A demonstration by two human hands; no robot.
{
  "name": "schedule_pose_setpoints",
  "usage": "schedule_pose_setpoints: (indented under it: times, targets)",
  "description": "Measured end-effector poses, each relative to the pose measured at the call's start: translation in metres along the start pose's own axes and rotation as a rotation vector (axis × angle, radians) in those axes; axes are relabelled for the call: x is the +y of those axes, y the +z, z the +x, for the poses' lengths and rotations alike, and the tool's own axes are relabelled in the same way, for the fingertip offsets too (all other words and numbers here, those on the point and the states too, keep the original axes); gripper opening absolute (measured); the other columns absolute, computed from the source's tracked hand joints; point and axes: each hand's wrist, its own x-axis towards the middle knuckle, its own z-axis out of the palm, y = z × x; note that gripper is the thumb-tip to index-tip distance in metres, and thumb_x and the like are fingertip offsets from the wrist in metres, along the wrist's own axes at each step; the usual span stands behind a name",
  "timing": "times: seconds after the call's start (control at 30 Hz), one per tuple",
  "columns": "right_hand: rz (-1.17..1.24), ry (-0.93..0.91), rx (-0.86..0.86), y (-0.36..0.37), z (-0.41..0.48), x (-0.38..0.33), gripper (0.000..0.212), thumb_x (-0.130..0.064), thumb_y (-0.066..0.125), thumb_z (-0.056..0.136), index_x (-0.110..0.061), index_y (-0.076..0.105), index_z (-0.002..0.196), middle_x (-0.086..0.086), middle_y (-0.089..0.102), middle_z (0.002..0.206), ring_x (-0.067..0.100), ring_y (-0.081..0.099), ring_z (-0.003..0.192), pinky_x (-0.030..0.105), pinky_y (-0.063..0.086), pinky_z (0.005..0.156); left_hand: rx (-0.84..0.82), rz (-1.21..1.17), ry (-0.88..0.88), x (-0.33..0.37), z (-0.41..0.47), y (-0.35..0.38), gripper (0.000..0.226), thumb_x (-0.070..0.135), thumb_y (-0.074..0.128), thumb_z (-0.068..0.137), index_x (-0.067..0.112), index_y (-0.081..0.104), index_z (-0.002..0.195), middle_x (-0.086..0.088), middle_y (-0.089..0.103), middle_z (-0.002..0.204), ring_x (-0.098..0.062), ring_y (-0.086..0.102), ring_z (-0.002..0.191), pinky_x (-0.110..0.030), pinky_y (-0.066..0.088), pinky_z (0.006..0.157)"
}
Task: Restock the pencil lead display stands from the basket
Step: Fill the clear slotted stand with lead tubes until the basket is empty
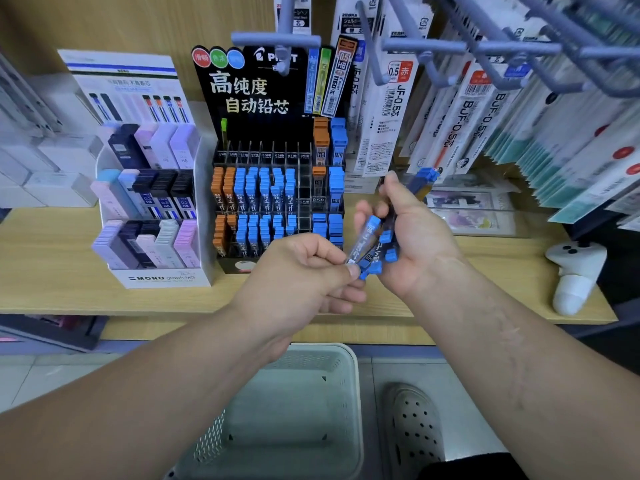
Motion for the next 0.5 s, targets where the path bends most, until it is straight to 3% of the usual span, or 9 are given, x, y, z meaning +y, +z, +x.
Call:
schedule_pose_setpoints:
  times: [0.13, 0.37, 0.5]
  targets:
    - [-0.01, -0.017, 0.027, 0.002, 0.002, -0.003, 0.02, -0.031, 0.068, 0.096, -0.014, 0.058, 0.101, -0.001, 0.047, 0.056, 0.015, 0.068, 0.056, 0.024, 0.054, 0.051, 0.01, -0.068, 0.005, 0.0, -0.001, 0.002, 0.007, 0.003, 0.066, 0.093, 0.0, 0.06, 0.095, -0.018, 0.075, 0.086, -0.029, 0.076, 0.078, -0.03, 0.06, 0.061]
    - [-0.059, -0.023, 0.132, 0.0, 0.008, -0.01, 0.022, -0.028, 0.069, 0.096, -0.012, 0.063, 0.11, -0.001, 0.049, 0.051, 0.015, 0.071, 0.055, 0.024, 0.055, 0.05, 0.054, -0.047, 0.008, -0.002, 0.002, -0.001, 0.008, 0.009, 0.062, 0.097, 0.005, 0.056, 0.096, -0.012, 0.077, 0.087, -0.03, 0.075, 0.076, -0.038, 0.058, 0.064]
    - [-0.273, 0.065, 0.079, -0.005, 0.006, -0.017, 0.016, -0.023, 0.073, 0.093, -0.015, 0.061, 0.101, -0.003, 0.048, 0.051, 0.01, 0.053, 0.044, 0.018, 0.037, 0.036, 0.222, 0.036, 0.093, -0.007, 0.006, -0.011, 0.007, 0.012, 0.067, 0.094, 0.009, 0.064, 0.089, -0.005, 0.075, 0.081, -0.019, 0.07, 0.066, -0.032, 0.055, 0.057]
